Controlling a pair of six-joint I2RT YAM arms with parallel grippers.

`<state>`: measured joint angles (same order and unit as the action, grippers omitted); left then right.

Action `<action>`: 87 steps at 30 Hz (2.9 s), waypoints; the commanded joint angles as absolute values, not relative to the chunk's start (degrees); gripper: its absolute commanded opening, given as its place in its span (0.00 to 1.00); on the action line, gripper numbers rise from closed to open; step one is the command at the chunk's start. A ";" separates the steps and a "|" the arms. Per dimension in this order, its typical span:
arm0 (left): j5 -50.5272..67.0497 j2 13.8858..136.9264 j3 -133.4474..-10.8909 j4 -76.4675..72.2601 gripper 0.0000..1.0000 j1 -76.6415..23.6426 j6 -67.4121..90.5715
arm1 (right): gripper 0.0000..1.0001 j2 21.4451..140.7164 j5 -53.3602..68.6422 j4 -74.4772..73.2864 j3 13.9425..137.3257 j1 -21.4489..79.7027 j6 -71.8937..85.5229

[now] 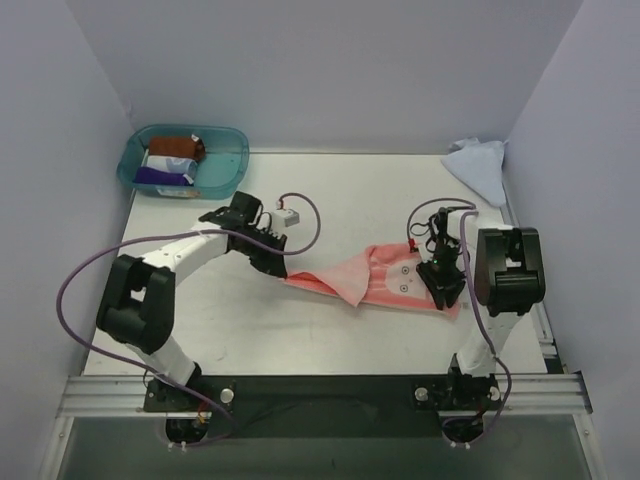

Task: Roll the towels
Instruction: Flatten the towel

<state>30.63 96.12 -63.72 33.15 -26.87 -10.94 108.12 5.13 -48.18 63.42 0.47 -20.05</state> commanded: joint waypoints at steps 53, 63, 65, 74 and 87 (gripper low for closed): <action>17.59 80.77 -51.15 32.52 0.72 -39.81 -28.48 | 0.39 126.65 17.05 -45.35 98.62 7.73 -2.72; 11.78 86.65 -50.89 26.11 0.69 -45.87 -28.21 | 0.16 125.51 16.70 -44.30 93.87 8.70 -3.51; 9.77 87.97 -51.24 24.88 0.67 -48.07 -28.47 | 0.10 125.33 16.61 -44.30 93.43 8.61 -3.52; 4.93 93.68 -51.94 22.33 0.65 -52.20 -30.32 | 0.00 124.19 17.58 -44.30 92.46 8.53 -4.13; 5.44 91.76 -53.08 25.21 0.00 -51.42 -28.39 | 0.00 121.20 17.58 -44.47 90.36 7.38 -5.80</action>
<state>4.56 93.43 -52.14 22.31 -52.03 -29.06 123.76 18.72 -41.69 92.20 7.92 -4.38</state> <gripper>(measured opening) 0.114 0.043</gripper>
